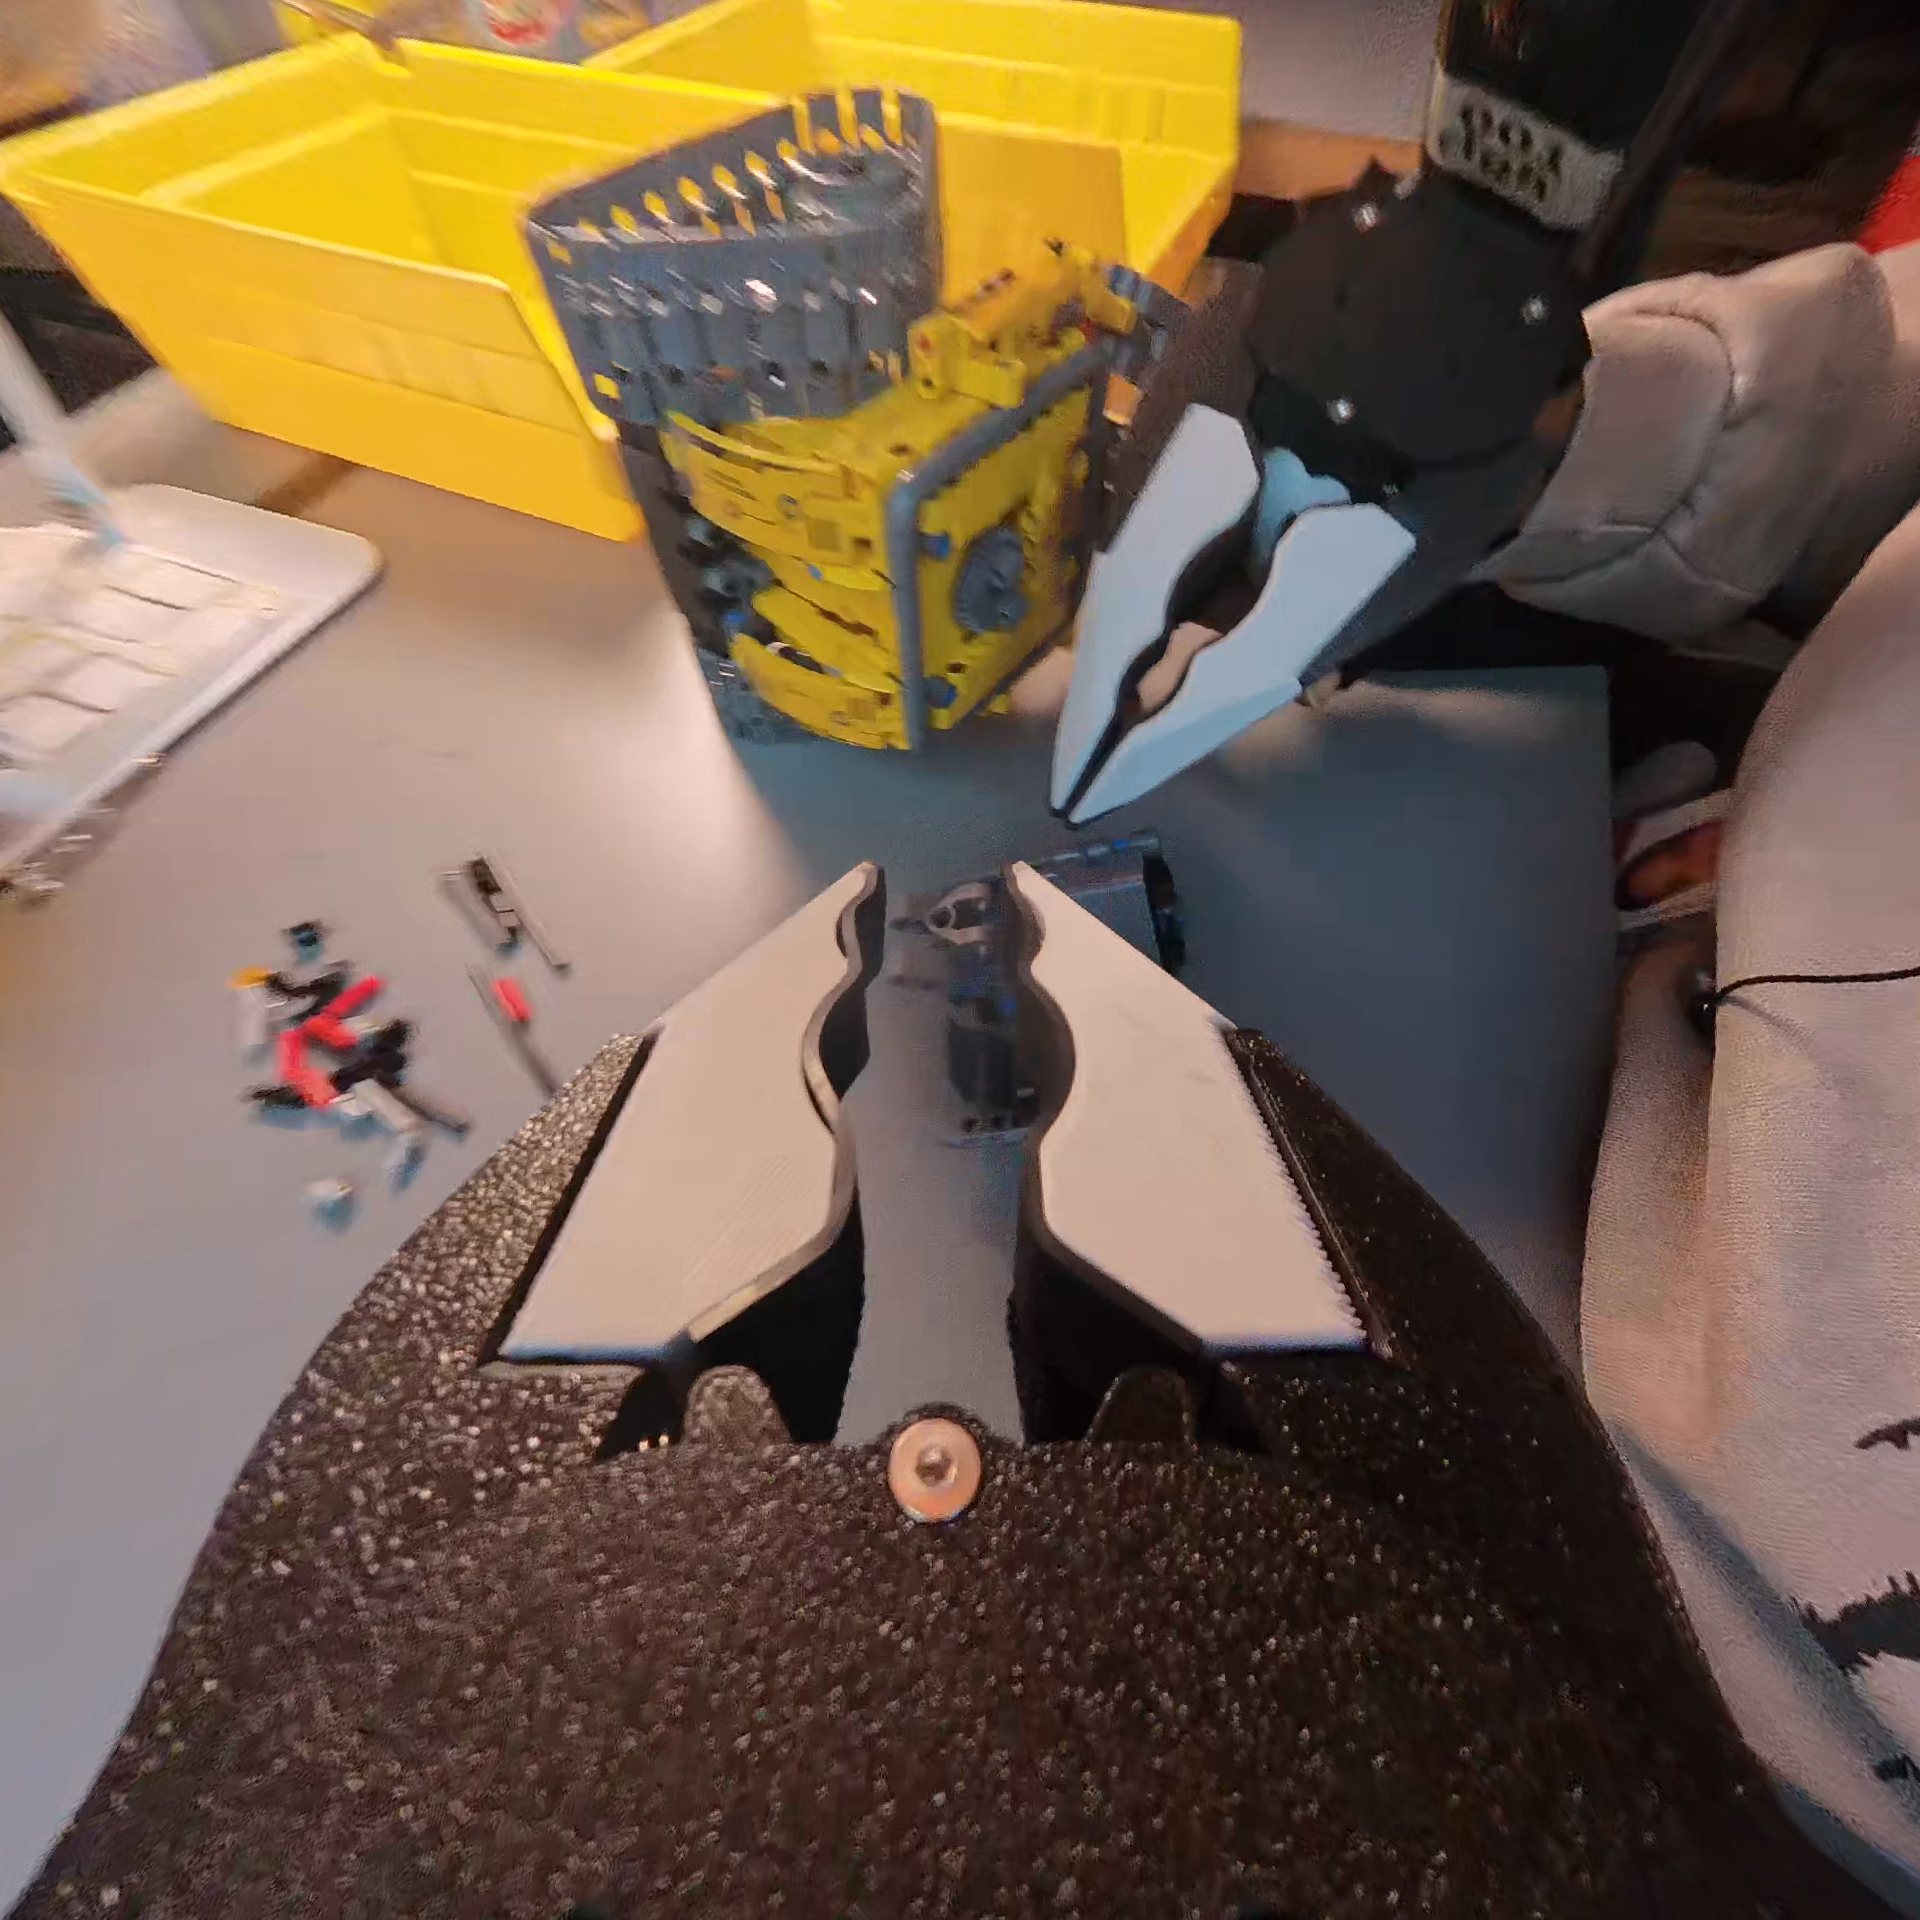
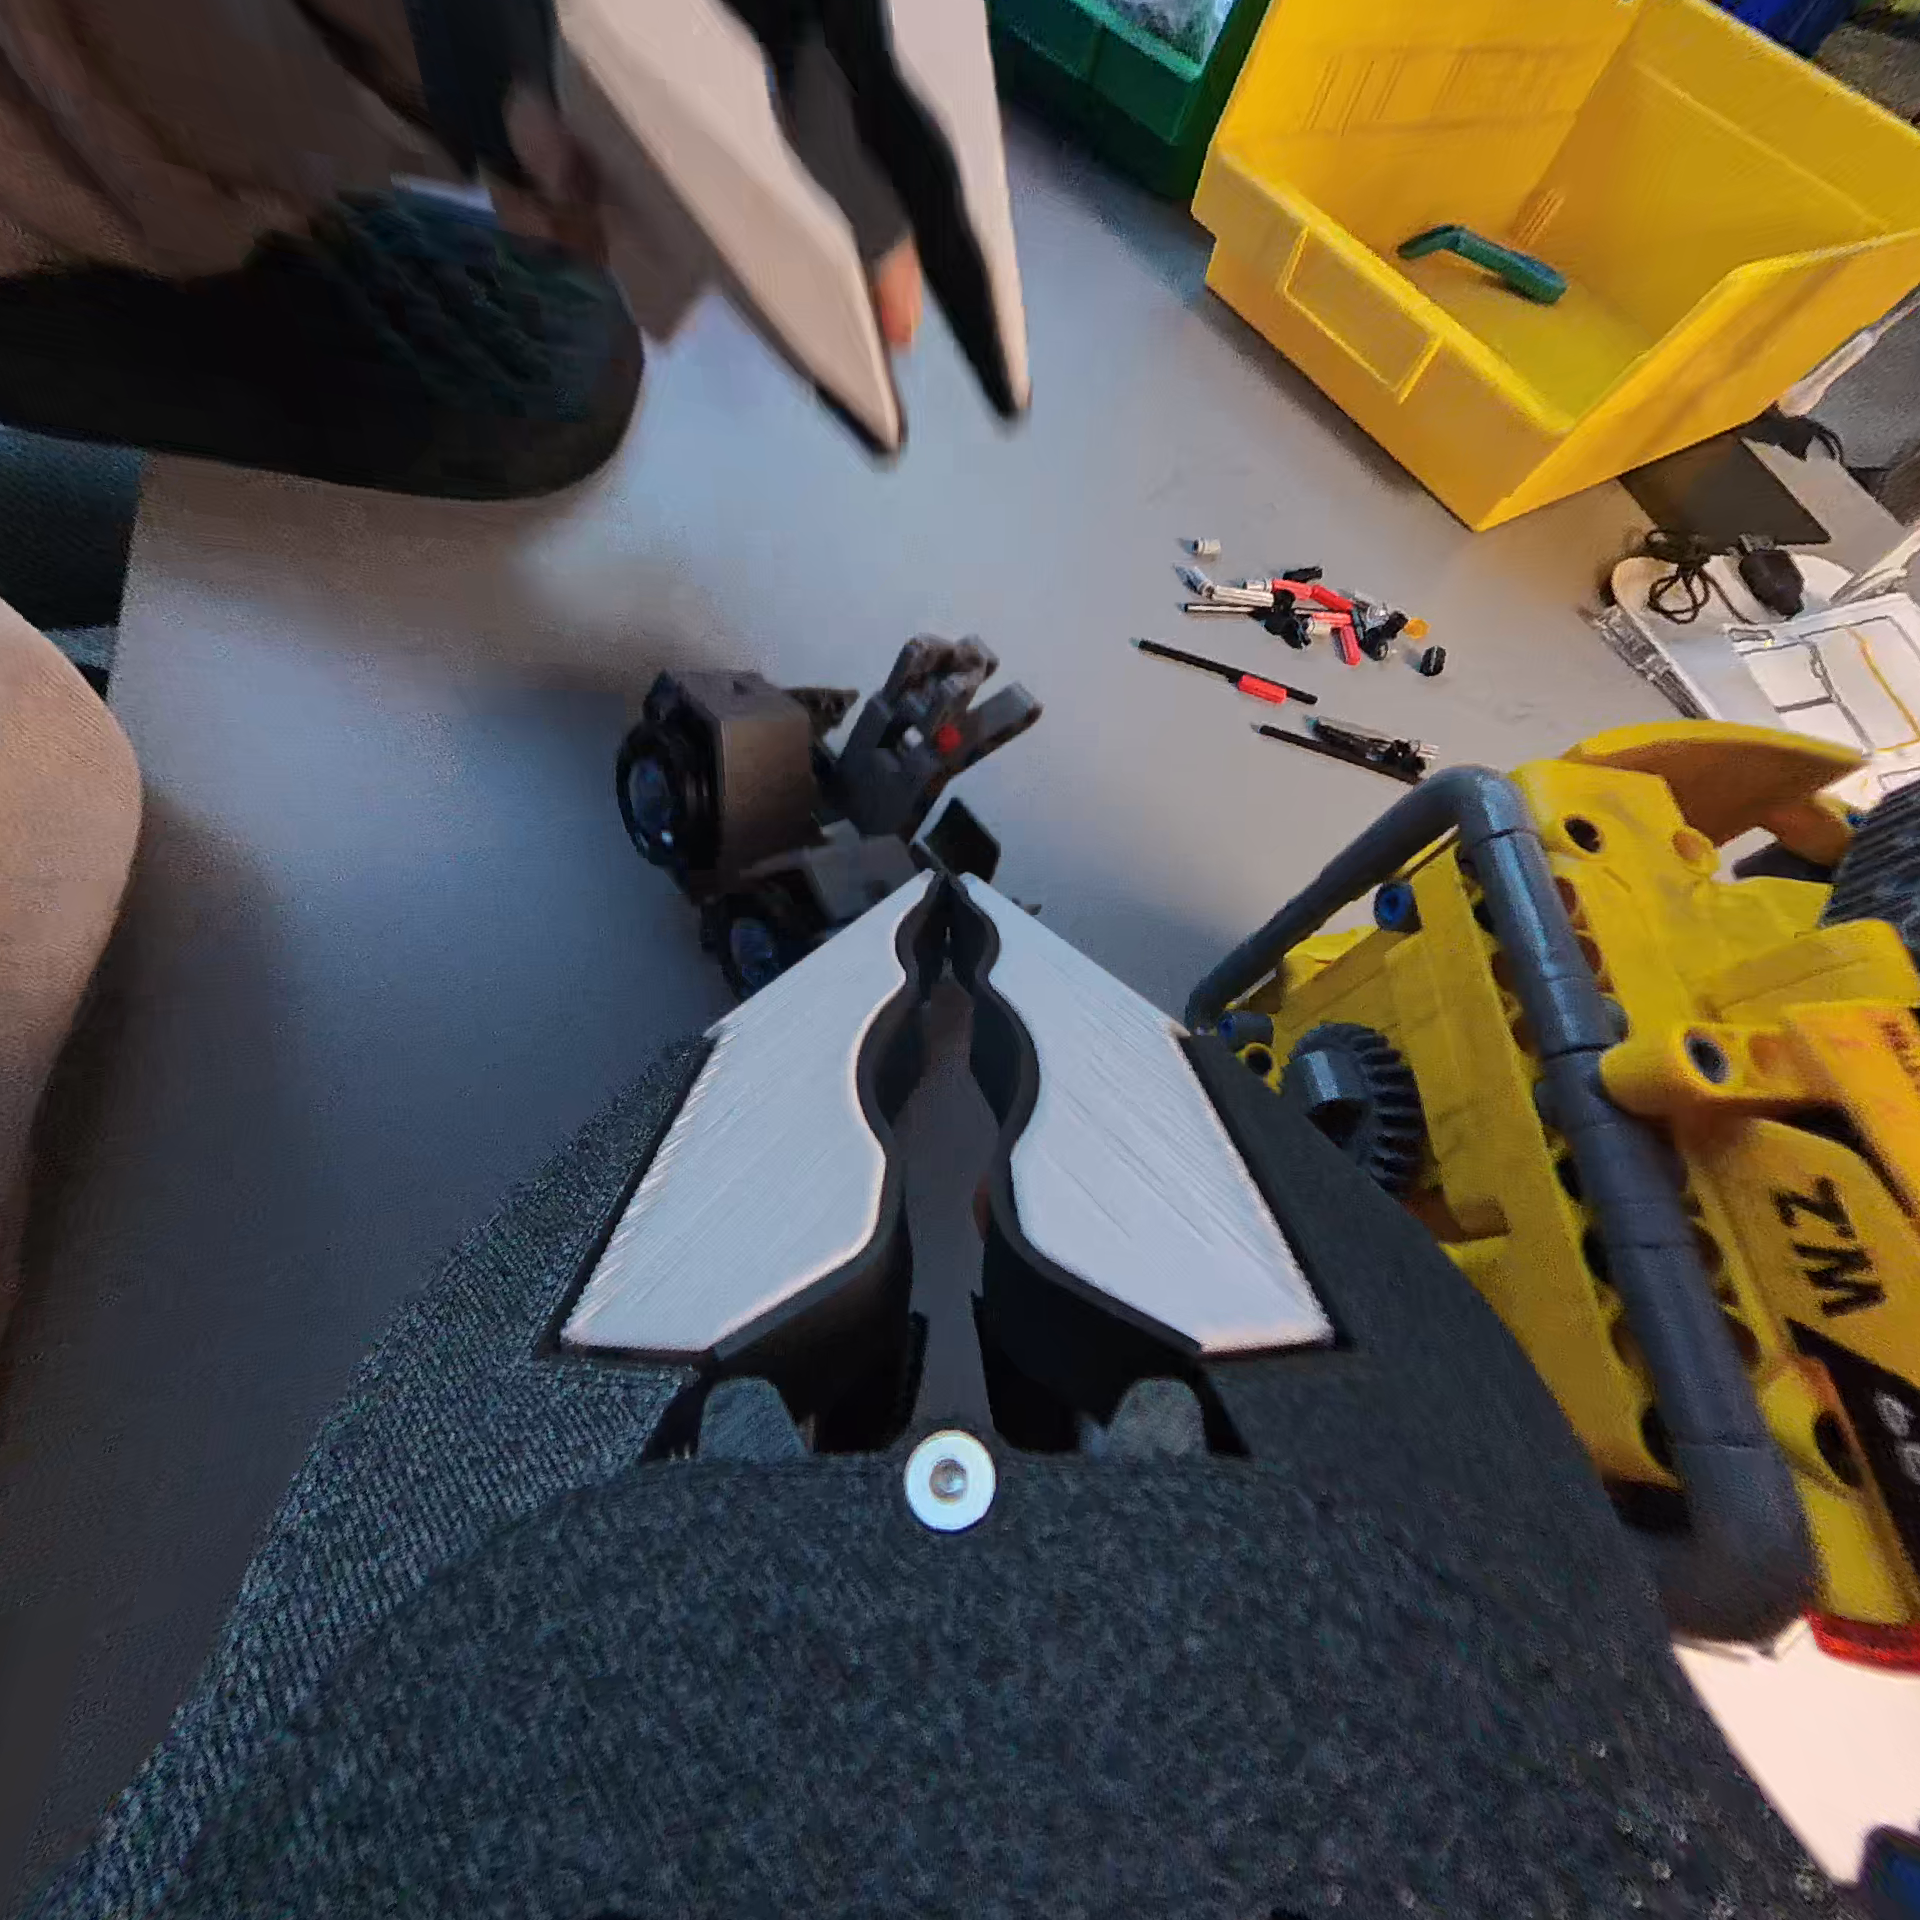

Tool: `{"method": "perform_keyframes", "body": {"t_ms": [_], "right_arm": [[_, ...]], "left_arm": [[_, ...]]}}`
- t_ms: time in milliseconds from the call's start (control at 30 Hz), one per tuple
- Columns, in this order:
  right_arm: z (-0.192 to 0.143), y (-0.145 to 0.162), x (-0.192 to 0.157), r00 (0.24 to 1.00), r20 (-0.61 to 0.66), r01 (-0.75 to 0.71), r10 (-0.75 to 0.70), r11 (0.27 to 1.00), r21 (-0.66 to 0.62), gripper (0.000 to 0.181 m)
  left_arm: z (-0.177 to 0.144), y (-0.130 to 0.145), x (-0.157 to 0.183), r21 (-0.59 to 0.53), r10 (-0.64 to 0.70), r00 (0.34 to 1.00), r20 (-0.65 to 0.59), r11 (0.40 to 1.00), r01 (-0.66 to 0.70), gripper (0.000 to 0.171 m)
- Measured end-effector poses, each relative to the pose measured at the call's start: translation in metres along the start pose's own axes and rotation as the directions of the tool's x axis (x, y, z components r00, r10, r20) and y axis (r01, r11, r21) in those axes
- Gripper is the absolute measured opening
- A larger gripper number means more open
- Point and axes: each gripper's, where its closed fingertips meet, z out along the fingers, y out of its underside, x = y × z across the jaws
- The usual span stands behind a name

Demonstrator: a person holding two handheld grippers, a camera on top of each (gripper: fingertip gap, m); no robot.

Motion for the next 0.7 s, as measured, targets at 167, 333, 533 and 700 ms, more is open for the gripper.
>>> {"method": "perform_keyframes", "body": {"t_ms": [167,333,533,700], "right_arm": [[-0.005,0.002,0.0,1.0,0.001,-0.002,0.002,1.0,0.015,0.0],[-0.007,-0.005,-0.003,0.999,0.038,-0.036,0.034,0.996,0.079,0.007],[-0.012,-0.008,-0.008,0.999,0.051,-0.026,0.021,0.995,0.099,0.009],[-0.015,-0.007,-0.006,0.997,0.054,-0.064,0.058,0.991,0.115,0.009]], "left_arm": [[-0.161,-0.019,-0.093,-0.038,-0.014,0.83,0.558,0.998,0.042,0.026],[-0.372,0.107,-0.197,-0.113,-0.144,0.397,0.907,0.822,0.558,0.029],[-0.429,0.266,-0.232,0.008,-0.371,0.175,0.912,0.443,0.896,0.041],[-0.421,0.298,-0.251,0.106,-0.413,0.042,0.91,0.33,0.938,0.051]]}}
